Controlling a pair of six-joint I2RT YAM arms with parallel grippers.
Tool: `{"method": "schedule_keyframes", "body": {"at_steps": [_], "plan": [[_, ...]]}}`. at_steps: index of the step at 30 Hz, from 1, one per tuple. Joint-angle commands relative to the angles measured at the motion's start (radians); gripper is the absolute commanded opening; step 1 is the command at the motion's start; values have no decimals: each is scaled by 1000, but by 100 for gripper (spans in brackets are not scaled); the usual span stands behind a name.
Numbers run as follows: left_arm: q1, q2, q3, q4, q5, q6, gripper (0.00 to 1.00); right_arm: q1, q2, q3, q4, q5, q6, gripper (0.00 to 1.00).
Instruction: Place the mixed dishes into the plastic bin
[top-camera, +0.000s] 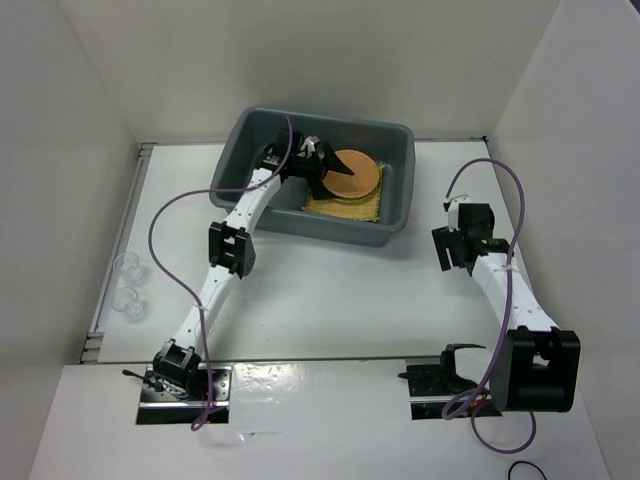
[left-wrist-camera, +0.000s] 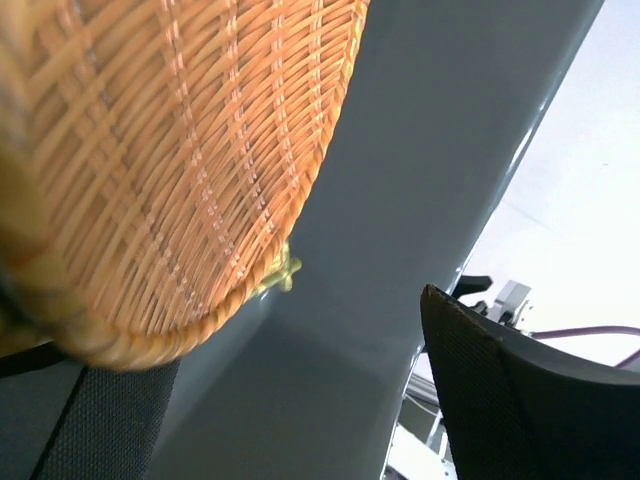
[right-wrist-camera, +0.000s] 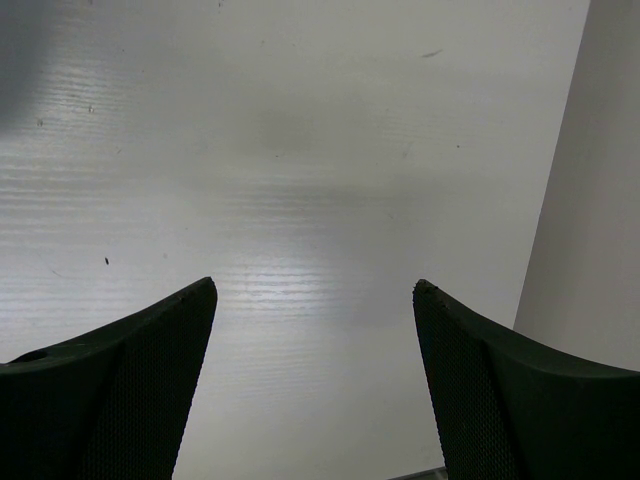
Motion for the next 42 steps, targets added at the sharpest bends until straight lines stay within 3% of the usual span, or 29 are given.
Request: {"method": "schedule_keyframes", "body": {"at_steps": [1, 6, 9, 10, 11, 12, 15, 19, 22, 25, 28, 31, 33, 37, 38, 40, 41, 42], "plan": [[30, -151, 48, -95, -10, 93, 100, -1, -20, -10, 44, 15, 10, 84], [83, -291, 48, -412, -72, 272, 100, -1, -1, -10, 44, 15, 10, 84], [92, -341, 48, -664, -149, 473, 100, -1, 9, -10, 44, 15, 10, 84], [92, -378, 14, -664, -175, 563, 100, -1, 9, -10, 44, 15, 10, 84], [80, -433, -208, -649, -198, 584, 100, -1, 9, -10, 44, 15, 10, 84], [71, -514, -289, -623, -218, 584, 100, -1, 20, -10, 44, 15, 10, 84], [50, -538, -392, -598, -260, 619, 100, -1, 29, -10, 44, 15, 10, 84], [13, -453, -264, -664, -304, 640, 100, 8, 29, -10, 44, 15, 10, 84], [13, -508, -230, -664, -478, 623, 90, 8, 29, -10, 44, 15, 10, 84], [46, -544, -288, -664, -626, 623, 88, 8, 20, -10, 44, 24, 10, 84], [82, -520, -353, -664, -649, 623, 88, 8, 11, -10, 44, 24, 10, 84], [108, -449, -278, -664, -649, 623, 89, 8, 11, -10, 44, 24, 10, 84], [108, -362, -130, -664, -590, 587, 84, 8, 11, -10, 44, 33, 19, 84], [128, -234, 52, -617, -418, 496, 55, 17, -16, 12, -28, 73, 29, 83], [128, -217, 40, -597, -387, 465, 45, 18, -26, 12, -29, 87, 29, 79], [116, -208, 49, -551, -352, 436, 37, 27, -47, -28, -29, 78, 18, 64], [102, -208, 49, -536, -324, 411, 37, 27, -56, -40, -18, 78, 9, 58], [102, -197, 49, -526, -324, 399, 36, 27, -57, -49, 3, 88, 9, 58]]}}
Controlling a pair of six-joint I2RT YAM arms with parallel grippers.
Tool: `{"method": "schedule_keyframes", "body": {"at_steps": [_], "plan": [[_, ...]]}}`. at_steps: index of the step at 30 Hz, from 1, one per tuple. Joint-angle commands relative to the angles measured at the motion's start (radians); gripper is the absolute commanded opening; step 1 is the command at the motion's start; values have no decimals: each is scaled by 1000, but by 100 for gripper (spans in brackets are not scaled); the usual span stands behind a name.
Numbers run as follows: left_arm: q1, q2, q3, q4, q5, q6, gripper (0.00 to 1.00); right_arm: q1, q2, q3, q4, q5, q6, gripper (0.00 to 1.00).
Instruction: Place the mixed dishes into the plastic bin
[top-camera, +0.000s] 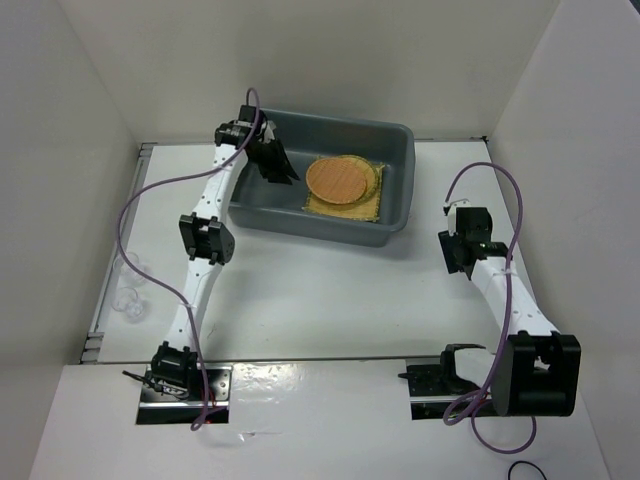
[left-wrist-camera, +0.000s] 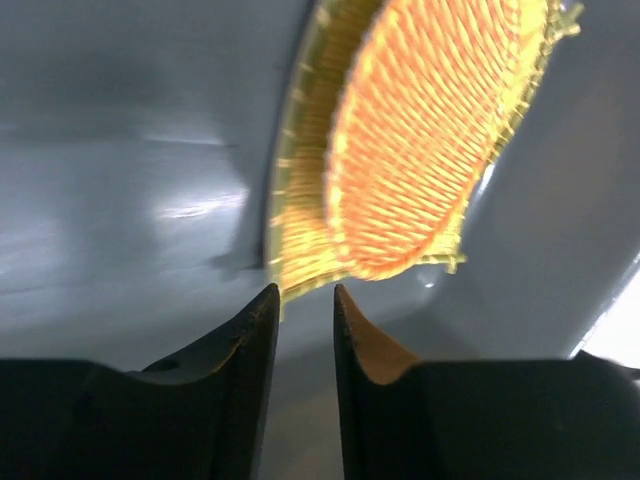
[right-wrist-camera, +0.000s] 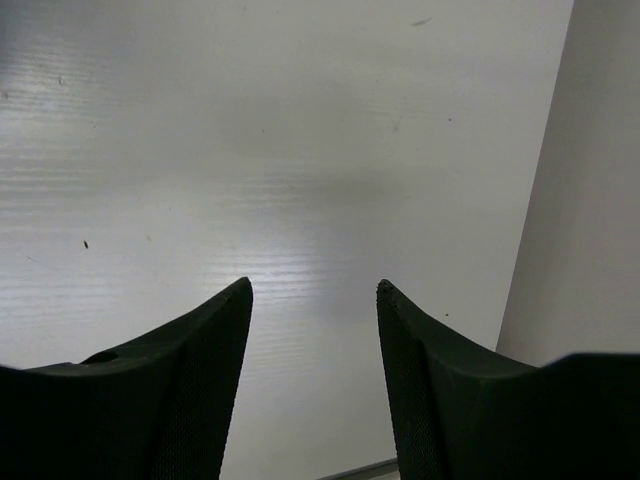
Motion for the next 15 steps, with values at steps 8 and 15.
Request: {"method": "schedule_keyframes", "body": {"at_steps": [8, 15], "plan": [[-86, 79, 44, 57, 118, -124, 8, 45, -52, -30, 39, 62, 24, 58], [-97, 113, 44, 125, 150, -182, 8, 54, -52, -39, 48, 71, 24, 59]]}}
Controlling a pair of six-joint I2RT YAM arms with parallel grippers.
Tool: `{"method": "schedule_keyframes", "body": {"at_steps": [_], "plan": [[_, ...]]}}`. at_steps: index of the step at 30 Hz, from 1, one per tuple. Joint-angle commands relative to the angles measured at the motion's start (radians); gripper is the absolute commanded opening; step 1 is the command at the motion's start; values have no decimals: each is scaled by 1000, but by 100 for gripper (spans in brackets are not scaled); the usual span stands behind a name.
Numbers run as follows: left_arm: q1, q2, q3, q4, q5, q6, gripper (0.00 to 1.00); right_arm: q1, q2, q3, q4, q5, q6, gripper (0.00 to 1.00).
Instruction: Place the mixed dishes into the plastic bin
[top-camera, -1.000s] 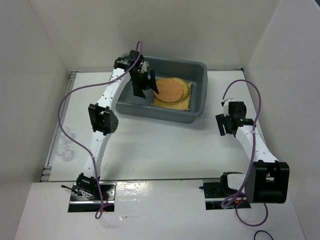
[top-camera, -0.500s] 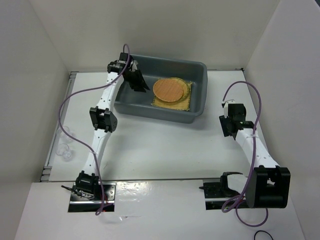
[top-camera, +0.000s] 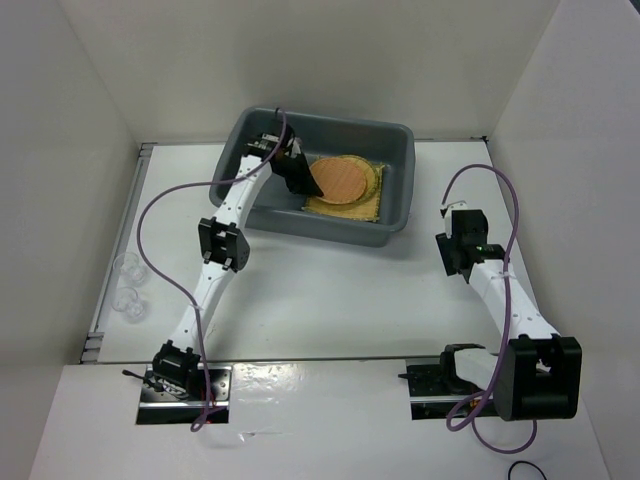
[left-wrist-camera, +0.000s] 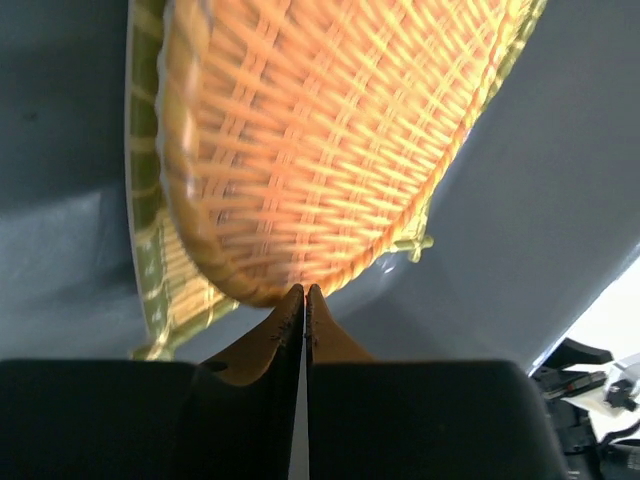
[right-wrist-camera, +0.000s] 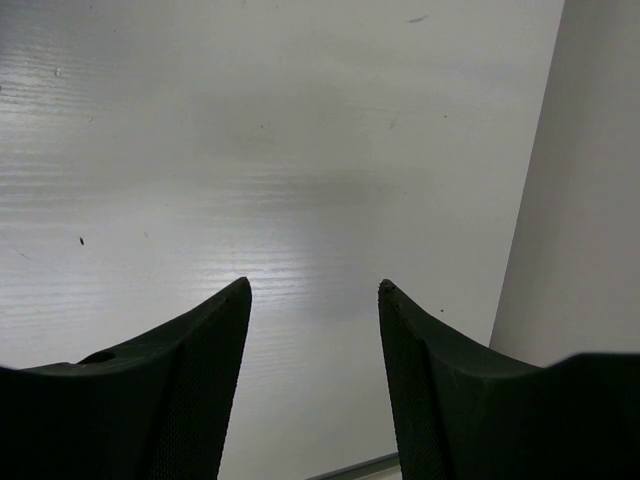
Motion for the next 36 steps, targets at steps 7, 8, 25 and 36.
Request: {"method": "schedule_keyframes", "body": {"at_steps": [7, 8, 25, 36], "plan": [[13, -103, 36, 193, 13, -79, 7, 17, -45, -21, 53, 42, 17, 61], [13, -120, 36, 158, -5, -67, 7, 17, -45, -21, 53, 42, 17, 63], [5, -192, -168, -131, -251, 151, 10, 17, -45, -21, 62, 42, 17, 65], [-5, -28, -7, -131, -155, 96, 12, 17, -64, -21, 62, 51, 17, 65]]}}
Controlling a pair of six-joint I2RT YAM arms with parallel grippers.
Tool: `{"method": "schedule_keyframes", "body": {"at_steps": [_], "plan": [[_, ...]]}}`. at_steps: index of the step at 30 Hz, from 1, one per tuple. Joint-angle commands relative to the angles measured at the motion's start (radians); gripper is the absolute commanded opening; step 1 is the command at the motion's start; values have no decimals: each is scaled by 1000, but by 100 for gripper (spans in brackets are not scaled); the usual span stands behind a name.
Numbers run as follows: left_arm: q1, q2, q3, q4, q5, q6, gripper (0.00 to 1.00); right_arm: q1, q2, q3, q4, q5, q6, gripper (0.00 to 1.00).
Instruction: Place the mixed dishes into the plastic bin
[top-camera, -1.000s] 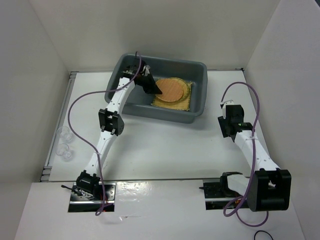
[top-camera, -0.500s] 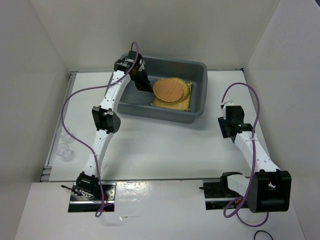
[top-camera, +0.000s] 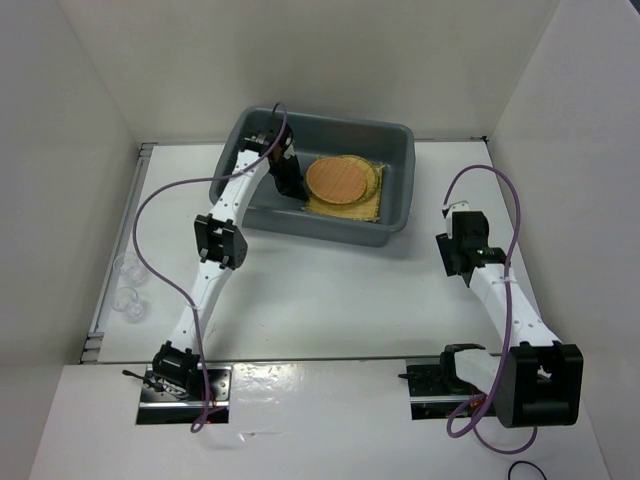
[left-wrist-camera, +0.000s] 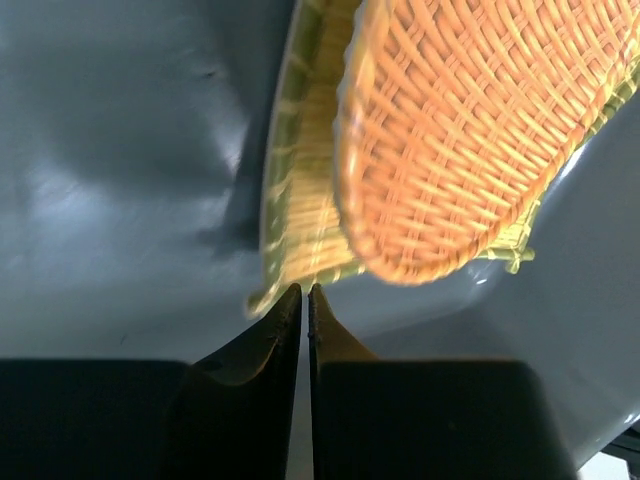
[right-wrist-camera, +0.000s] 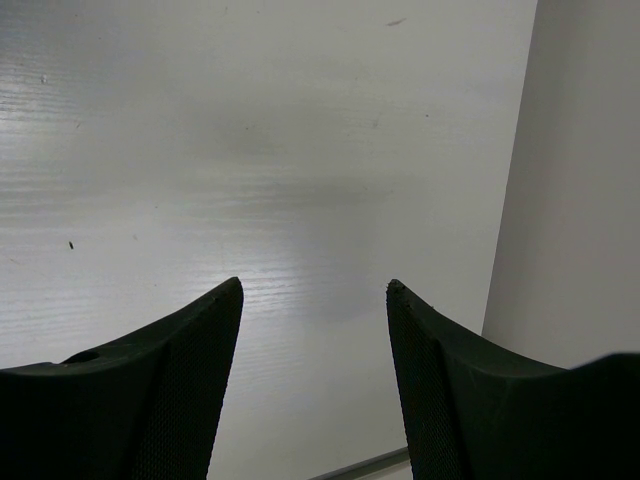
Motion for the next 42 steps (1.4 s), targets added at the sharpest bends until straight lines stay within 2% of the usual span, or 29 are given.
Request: {"method": "schedule_keyframes", "body": {"at_steps": [1, 6, 10, 11, 14, 19, 23, 26, 27, 28, 29, 30, 32, 33, 34, 35, 36, 37, 38, 39, 41, 42], "plan": [[-5, 91, 116, -10, 98, -43, 12, 11, -31, -5, 49, 22, 14, 65], [-14, 113, 116, 108, 207, -119, 12, 11, -31, -5, 49, 22, 14, 65], [-14, 113, 116, 286, 284, -240, 25, 11, -31, -5, 49, 22, 14, 65], [-14, 122, 116, 328, 340, -265, 28, 11, -31, -5, 49, 22, 14, 65], [-14, 149, 116, 450, 422, -345, 31, 11, -31, -5, 49, 22, 14, 65], [-25, 149, 116, 381, 422, -281, 32, 11, -40, -5, 49, 22, 14, 65], [-34, 91, 116, 188, 344, -114, 32, 11, -40, -5, 49, 22, 14, 65], [-34, -37, 116, 53, 127, -17, 32, 11, -40, -5, 49, 22, 14, 66], [-34, -117, 116, 19, -32, 44, 32, 11, -40, -5, 49, 22, 14, 66], [-45, -163, 116, -8, -125, 76, 35, 11, -40, -5, 49, 22, 14, 66], [-72, -235, -23, -9, -230, 121, 39, 11, -40, -5, 49, 22, 14, 66], [-86, -395, -114, -9, -519, 133, 40, 11, -40, -5, 49, 22, 14, 66], [-97, -584, -285, 2, -737, 100, 66, 11, -40, -5, 49, 22, 23, 66], [-85, -636, -434, 2, -893, 7, 83, 11, -40, -5, 49, 22, 23, 69], [-64, -683, -513, -7, -940, -52, 100, 20, -40, -5, 49, 22, 23, 69], [-39, -732, -602, -7, -963, -98, 100, 20, -40, -5, 49, 22, 23, 69], [34, -837, -702, 19, -963, -138, 100, 32, -30, -5, 49, 22, 23, 69], [76, -895, -928, 101, -916, -178, 100, 32, -30, -5, 49, 22, 23, 69], [117, -956, -1053, 167, -881, -178, 100, 43, -30, -5, 49, 22, 23, 69], [195, -1083, -1168, 289, -845, -178, 100, 52, -30, -5, 49, 22, 23, 69], [267, -1235, -1431, 365, -781, -189, 100, 52, -19, -5, 49, 22, 23, 69], [319, -1268, -1486, 384, -781, -202, 100, 52, -19, -5, 49, 22, 23, 69]]}}
